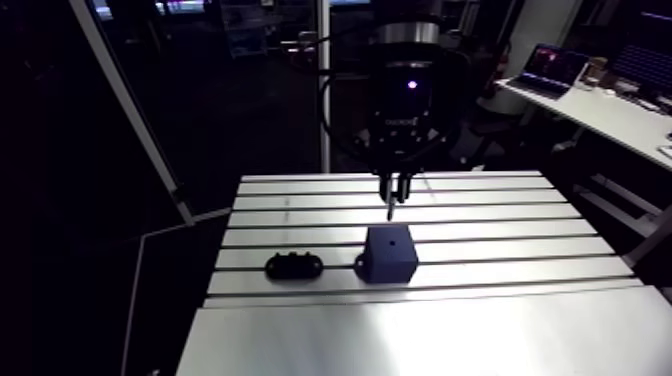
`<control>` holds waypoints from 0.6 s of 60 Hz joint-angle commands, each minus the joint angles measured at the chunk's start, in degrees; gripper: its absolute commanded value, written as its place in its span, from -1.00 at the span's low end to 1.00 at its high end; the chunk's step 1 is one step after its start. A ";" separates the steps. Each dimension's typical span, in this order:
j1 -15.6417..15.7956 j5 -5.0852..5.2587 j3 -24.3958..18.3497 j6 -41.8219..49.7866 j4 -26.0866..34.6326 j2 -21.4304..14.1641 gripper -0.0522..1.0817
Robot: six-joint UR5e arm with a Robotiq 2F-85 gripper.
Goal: Pick up the M10 bolt and insert it into the hole until fully seated.
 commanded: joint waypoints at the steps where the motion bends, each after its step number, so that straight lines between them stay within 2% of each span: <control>1: -0.98 0.04 0.62 0.06 -0.94 -0.28 0.99; 15: -1.43 0.05 1.64 -0.03 -1.25 -0.35 0.99; 36: -1.43 0.05 3.05 -1.33 -5.75 -1.42 0.99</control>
